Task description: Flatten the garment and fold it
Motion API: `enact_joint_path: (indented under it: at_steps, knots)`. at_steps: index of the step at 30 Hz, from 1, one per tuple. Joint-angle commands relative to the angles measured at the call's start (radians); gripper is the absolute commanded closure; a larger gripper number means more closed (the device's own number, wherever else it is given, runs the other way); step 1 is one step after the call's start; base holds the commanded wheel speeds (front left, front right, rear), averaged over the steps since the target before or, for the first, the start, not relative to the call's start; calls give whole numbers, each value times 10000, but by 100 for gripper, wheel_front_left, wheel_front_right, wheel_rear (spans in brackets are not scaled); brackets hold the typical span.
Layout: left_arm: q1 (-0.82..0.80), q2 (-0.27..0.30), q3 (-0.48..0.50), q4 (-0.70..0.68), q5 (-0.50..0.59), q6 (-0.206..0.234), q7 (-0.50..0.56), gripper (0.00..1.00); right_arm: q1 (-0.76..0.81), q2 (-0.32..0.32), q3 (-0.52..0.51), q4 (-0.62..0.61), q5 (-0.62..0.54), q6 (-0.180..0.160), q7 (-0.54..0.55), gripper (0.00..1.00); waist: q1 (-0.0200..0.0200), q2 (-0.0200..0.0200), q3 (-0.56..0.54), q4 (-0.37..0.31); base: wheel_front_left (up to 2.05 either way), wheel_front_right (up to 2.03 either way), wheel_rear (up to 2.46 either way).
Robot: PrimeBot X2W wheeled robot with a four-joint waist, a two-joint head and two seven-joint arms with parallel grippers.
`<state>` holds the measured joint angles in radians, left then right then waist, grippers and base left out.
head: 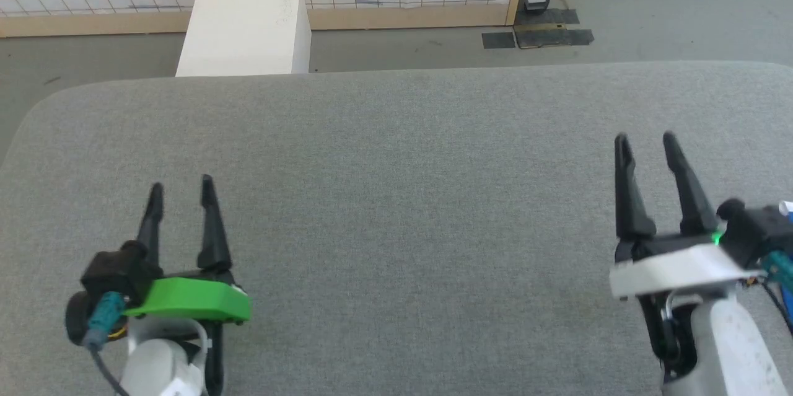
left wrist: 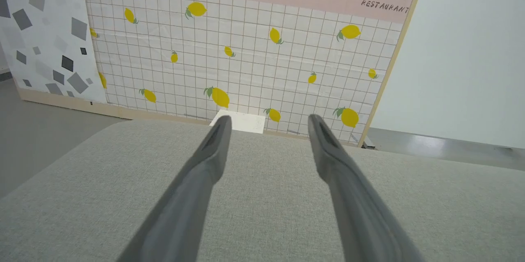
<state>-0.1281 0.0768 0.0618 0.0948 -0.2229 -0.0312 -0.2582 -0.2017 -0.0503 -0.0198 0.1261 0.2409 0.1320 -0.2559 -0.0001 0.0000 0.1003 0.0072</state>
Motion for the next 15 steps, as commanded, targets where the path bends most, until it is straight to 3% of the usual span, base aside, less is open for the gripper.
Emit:
enact_joint_path:
  at_steps: [1, 15]
  knots:
    - [46, -67, -45, 71, 95, -65, -35, 0, 279, 0, 9, -54, -45, -13, -56, 0, 1, 0, -31, -12, 0, 0, 0]
    - [494, -224, -525, 751, 235, -297, -35, 0, 1364, 1, 51, 55, -311, -13, -58, 0, 1, 0, -183, -49, 0, 0, 0]
